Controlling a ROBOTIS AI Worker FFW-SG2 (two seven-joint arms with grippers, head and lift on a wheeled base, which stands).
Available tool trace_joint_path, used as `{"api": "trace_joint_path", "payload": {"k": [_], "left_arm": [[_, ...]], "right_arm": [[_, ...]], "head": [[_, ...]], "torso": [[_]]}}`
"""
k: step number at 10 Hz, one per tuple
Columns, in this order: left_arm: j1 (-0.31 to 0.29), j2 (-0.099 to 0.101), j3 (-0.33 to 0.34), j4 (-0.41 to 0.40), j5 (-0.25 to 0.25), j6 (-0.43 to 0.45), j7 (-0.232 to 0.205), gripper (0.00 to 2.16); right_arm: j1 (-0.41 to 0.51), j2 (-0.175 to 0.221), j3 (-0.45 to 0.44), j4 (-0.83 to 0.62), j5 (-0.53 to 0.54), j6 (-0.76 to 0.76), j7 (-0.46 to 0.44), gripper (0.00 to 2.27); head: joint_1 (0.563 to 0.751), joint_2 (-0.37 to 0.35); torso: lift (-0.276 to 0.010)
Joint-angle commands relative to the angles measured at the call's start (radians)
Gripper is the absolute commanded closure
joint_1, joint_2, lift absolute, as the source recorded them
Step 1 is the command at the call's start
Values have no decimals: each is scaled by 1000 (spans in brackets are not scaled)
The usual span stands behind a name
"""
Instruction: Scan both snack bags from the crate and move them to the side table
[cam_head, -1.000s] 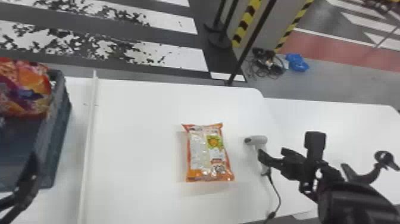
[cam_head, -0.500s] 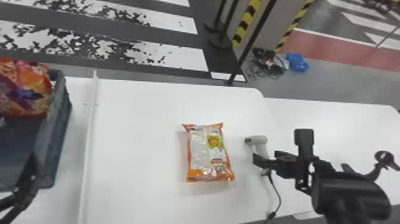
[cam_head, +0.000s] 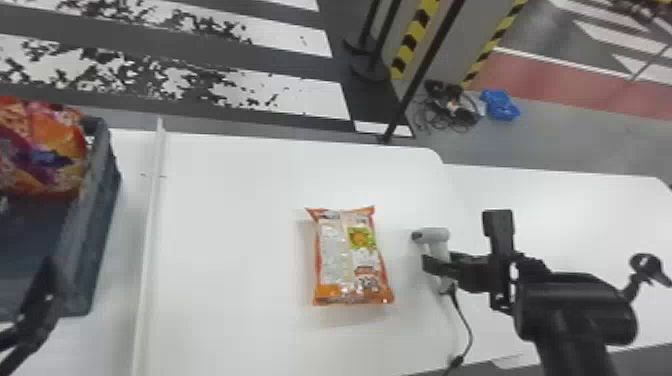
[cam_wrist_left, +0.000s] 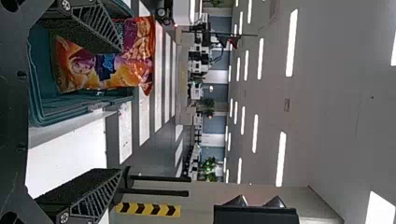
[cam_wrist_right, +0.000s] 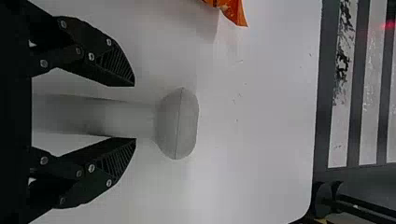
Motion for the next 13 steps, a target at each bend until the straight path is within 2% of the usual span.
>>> {"api": "trace_joint_path", "payload": {"k": [1,3,5,9,13], "left_arm": [[0,0,0,0,1,0,0,83],[2,0,0,-3,1,0,-2,83],[3,0,0,-3,1,0,0,83],[6,0,0,-11,-1,0,-2,83],[8,2,0,-11,-1,3,-2,83]], "right_arm": [[-2,0,0,2,2,23,-8,2051],[7,-3,-1,-14,15,26,-6,2246],[32,8,-18,-78,15,48,-8,2246],[99,40,-8,-331,-18,213,-2,2246],[99,75,72,-449,-18,311,13,2246]], "head": [[695,-350],[695,-350],[695,-350],[695,-350],[695,-274]], "torso": [[-75],[-75],[-75],[-75],[-75]]}}
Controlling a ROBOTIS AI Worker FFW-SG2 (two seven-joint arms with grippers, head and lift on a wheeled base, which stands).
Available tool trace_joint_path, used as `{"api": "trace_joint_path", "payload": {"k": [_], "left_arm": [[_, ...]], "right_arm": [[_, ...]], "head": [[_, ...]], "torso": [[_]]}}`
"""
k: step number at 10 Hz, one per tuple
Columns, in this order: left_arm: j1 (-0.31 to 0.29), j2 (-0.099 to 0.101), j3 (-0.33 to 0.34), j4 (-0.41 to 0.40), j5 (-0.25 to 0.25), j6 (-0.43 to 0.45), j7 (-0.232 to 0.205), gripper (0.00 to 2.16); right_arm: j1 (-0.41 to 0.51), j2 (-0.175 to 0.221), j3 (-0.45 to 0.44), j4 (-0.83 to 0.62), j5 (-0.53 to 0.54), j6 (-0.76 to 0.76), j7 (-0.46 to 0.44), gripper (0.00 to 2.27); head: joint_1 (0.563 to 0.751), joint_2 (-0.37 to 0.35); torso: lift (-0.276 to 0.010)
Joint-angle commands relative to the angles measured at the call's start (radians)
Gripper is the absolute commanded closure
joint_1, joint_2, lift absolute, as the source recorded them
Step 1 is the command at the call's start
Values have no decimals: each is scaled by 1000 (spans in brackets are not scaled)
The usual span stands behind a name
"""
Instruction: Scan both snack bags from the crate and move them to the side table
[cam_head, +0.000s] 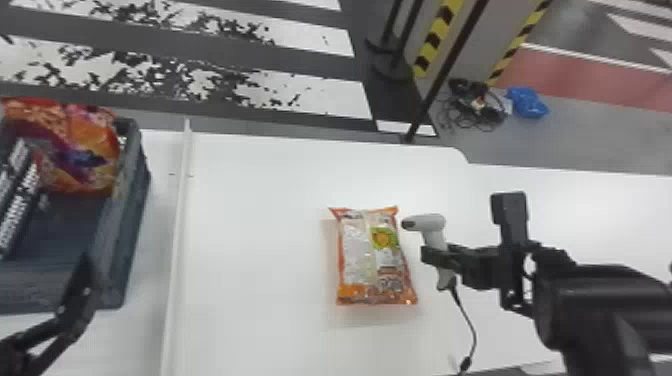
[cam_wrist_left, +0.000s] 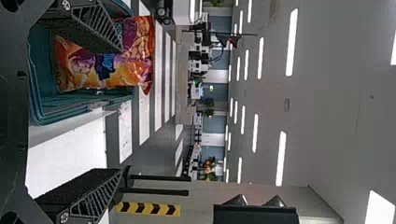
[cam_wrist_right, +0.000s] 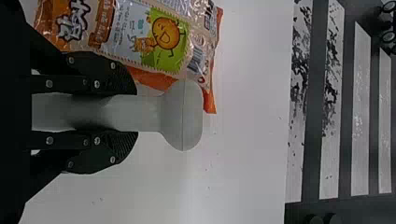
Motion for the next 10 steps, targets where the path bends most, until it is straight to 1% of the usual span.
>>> {"api": "trace_joint_path", "payload": {"k": [1,2,4,7,10], "left_arm": [[0,1,0,0,0,0,0,83],[0,1,0,2,0,0,0,83],[0,0,0,3,0,0,0,83],[0,0,0,3,0,0,0,83],[1,-2,2,5,2,-3,0,83]], "right_arm": [[-1,10,32,-39,0,33,0,2246],[-1,22,44,-51,0,48,0,2246],[-3,27,66,-72,2,64,0,2246],[-29,33,93,-69,14,70,-2,2246],[-43,40,97,-52,29,73,-2,2246]], "head": [[695,-246],[695,-222],[695,-184],[695,-158],[695,-144]], "torso": [[-75],[-75],[-75],[-75],[-75]]}}
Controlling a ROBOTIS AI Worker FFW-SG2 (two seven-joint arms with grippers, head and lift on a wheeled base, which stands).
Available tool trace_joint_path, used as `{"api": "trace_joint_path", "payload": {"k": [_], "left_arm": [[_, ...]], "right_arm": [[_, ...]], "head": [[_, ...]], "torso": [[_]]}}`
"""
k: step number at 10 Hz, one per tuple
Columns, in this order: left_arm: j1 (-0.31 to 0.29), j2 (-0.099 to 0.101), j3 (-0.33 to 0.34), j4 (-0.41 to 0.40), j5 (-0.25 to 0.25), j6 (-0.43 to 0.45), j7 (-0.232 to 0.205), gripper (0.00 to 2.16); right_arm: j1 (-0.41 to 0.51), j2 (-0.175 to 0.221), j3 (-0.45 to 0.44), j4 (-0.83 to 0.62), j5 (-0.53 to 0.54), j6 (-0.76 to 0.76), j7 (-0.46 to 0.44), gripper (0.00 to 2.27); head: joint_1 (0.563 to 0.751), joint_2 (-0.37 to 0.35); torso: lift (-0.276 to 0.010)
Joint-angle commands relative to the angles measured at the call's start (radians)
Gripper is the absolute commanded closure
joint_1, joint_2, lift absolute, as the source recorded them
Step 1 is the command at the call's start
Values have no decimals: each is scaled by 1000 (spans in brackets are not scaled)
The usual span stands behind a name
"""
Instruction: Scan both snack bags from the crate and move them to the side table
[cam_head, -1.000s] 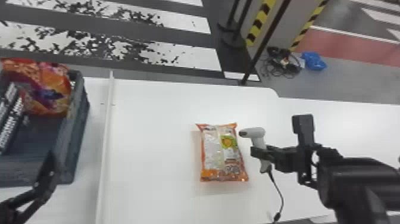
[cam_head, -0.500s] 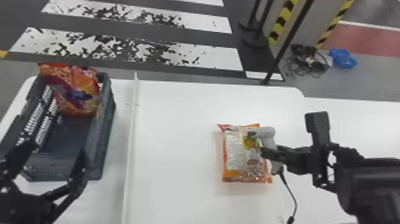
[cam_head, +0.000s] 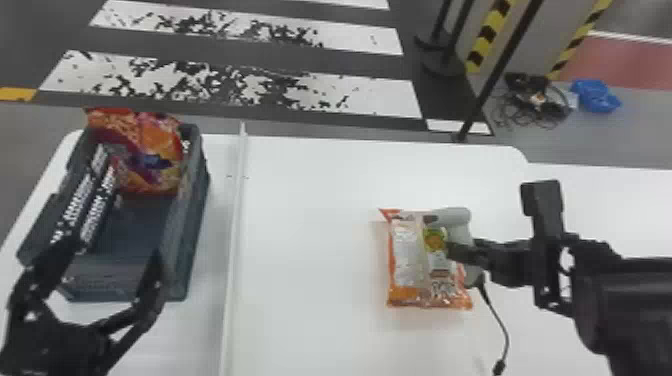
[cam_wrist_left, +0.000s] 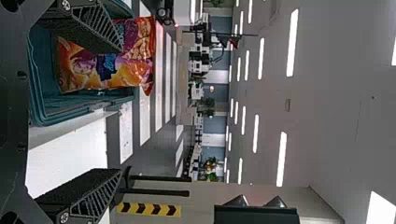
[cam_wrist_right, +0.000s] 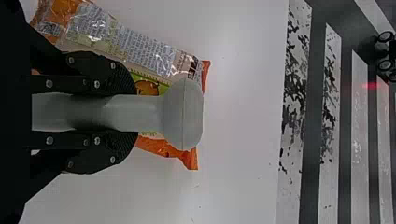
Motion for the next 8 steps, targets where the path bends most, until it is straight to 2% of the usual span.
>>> {"api": "trace_joint_path", "payload": {"k": [1,6,8], "left_arm": [[0,0,0,2,1,0,0,83],[3,-3,2,0,1,-3,0,83],[5,-3,5,3,1,-9,0,83]], "right_arm": [[-1,0,0,11,2,0,0,2246],[-1,5,-11,12,2,-6,-1,2246],[-1,2,-49,14,2,-18,-1,2246]], "head": [[695,-146],[695,-149],[695,-155]], "torso": [[-75],[-75],[-75]]}}
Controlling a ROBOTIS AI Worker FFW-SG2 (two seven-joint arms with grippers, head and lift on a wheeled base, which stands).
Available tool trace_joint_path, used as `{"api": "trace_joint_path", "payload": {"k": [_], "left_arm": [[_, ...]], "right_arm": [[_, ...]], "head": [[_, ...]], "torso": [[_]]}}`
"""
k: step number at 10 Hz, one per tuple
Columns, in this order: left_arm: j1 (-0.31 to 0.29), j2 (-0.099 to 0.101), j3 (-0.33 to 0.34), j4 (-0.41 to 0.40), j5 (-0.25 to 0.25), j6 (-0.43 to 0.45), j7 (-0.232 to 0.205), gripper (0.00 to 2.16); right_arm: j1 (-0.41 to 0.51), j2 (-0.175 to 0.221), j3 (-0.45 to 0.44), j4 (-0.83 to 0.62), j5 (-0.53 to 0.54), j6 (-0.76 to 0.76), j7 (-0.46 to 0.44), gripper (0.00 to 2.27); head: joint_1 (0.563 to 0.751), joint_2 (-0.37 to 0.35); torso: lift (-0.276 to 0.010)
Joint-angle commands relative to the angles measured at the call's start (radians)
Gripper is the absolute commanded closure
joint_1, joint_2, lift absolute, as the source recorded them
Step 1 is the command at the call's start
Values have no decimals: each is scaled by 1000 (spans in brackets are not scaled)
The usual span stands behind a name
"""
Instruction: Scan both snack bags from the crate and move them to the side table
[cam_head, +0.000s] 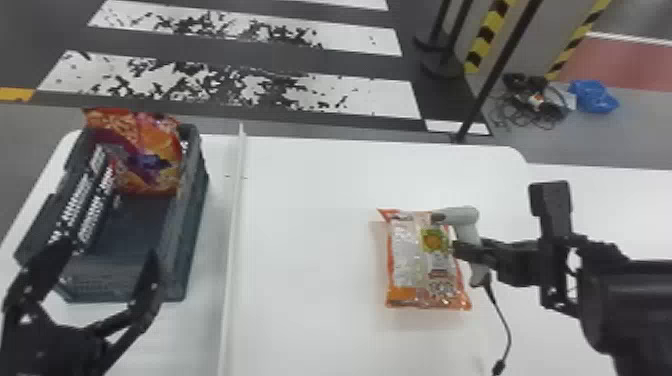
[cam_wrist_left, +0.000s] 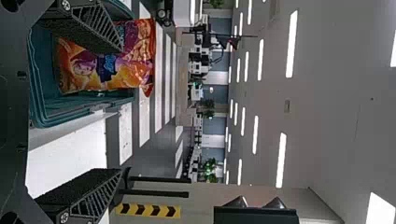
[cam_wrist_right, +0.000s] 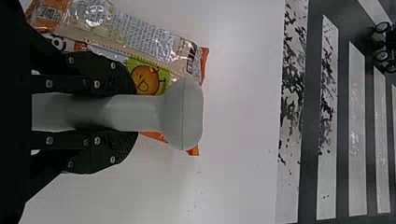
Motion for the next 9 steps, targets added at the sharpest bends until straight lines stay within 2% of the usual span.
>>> {"api": "trace_joint_path", "payload": {"k": [1,5,9], "left_arm": [[0,0,2,2,0,-2,0,83],[0,0,2,5,0,-2,0,83],[0,2,2,5,0,-2,0,83]], "right_arm": [[6,-5,-35,12,0,-22,0,2246],[5,-37,-119,125,-9,-123,-5,2246],[-26,-69,-157,319,-1,-268,-26,2246]], "head": [[695,-167],[695,-242],[695,-326]], "torso": [[-75],[-75],[-75]]}}
